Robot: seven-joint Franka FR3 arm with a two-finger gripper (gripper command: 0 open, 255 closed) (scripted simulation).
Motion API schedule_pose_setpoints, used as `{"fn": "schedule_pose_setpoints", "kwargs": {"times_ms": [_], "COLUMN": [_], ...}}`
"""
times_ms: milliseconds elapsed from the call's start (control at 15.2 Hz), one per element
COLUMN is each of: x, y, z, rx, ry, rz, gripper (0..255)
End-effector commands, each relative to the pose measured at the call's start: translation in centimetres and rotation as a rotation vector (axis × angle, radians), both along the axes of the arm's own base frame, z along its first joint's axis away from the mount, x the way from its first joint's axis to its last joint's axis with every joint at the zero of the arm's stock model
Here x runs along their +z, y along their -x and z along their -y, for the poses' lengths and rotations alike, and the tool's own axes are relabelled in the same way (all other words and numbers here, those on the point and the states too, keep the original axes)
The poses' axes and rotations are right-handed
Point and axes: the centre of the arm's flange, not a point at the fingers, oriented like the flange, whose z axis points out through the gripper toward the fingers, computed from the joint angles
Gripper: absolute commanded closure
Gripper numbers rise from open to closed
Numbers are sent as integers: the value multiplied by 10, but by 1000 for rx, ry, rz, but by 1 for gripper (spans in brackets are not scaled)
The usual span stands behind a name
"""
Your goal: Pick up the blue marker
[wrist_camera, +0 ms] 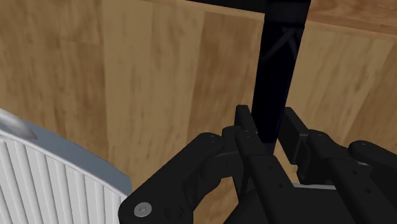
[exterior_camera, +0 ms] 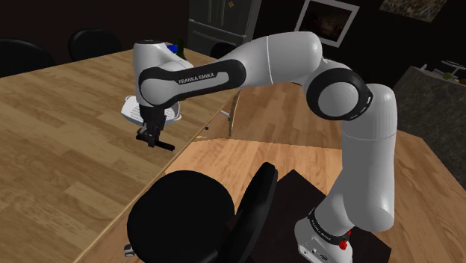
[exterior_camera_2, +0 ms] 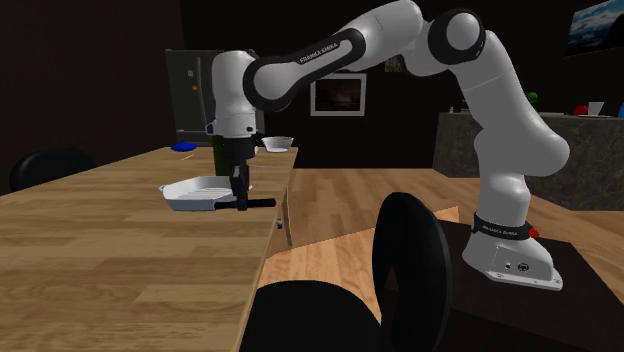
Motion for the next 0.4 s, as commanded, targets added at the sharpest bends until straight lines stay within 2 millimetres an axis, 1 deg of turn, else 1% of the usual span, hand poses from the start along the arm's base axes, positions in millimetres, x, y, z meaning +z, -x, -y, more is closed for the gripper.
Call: {"fn": "schedule_pose_setpoints", "kwargs": {"times_ms": [0,198,330], "x": [10,26,27], "y": [-1,-1,-1], "z": [0,0,0], "rx": [0,0,0], "ry": [0,0,0], "rz": [0,0,0], "gripper": [255,255,255]}}
